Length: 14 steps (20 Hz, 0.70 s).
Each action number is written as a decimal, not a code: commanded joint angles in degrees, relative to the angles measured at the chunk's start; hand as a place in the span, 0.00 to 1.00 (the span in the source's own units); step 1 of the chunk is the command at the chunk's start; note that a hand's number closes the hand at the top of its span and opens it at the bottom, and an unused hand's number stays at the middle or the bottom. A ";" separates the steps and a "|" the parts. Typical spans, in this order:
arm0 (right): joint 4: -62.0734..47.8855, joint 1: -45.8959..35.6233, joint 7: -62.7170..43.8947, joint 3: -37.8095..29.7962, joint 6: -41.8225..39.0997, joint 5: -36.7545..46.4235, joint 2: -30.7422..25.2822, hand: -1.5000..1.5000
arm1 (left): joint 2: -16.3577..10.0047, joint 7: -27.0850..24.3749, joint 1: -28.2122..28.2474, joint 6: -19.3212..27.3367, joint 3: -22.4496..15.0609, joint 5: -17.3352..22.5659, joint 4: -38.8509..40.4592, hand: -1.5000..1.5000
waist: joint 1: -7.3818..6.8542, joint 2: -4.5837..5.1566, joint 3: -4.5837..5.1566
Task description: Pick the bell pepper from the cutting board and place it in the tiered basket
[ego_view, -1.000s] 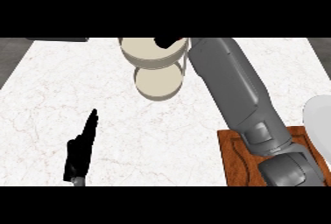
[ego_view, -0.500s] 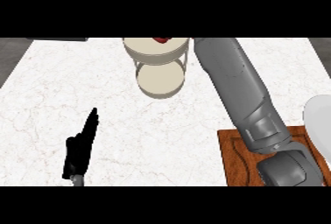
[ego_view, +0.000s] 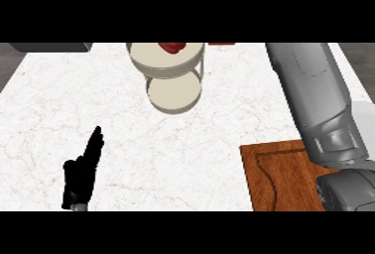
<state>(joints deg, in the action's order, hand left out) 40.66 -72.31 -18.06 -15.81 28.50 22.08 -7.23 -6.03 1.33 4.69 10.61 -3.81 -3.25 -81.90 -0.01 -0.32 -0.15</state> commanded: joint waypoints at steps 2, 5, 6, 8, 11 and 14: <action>7.85 6.23 -4.94 -2.33 -4.43 -2.31 -8.13 0.00 | -0.45 1.34 2.34 0.35 0.27 -0.31 -0.71 0.50 | 1.43 -0.32 0.11; 13.43 12.65 -3.97 -5.47 -11.13 -6.60 -14.09 0.00 | -0.59 3.23 0.87 1.08 1.55 0.14 -0.65 0.50 | 2.41 -0.38 0.06; 16.19 15.27 -4.08 -6.06 -14.73 -8.57 -15.39 0.00 | 1.17 0.07 2.56 2.15 0.11 -1.10 0.68 0.50 | 2.80 -0.49 0.08; 20.57 19.95 -3.74 -7.73 -16.99 -10.71 -17.67 0.00 | 1.43 -4.02 3.57 0.51 0.37 -0.03 3.57 0.50 | 2.57 -0.32 0.14; 23.83 24.21 -5.91 -11.02 -24.73 -15.16 -23.88 0.00 | -0.70 -0.10 2.90 -0.50 1.18 0.42 -0.18 0.50 | 1.53 -0.13 0.12; 25.76 31.67 -2.60 -16.21 -33.88 -22.03 -28.58 0.00 | -1.47 1.51 2.57 -0.45 1.75 0.53 -1.90 0.50 | 1.79 -0.11 0.07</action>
<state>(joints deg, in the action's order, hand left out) 62.97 -47.81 -21.74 -27.21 3.44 6.41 -30.09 -5.96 0.84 6.91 11.28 -3.05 -3.45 -83.11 2.03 -0.69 -0.21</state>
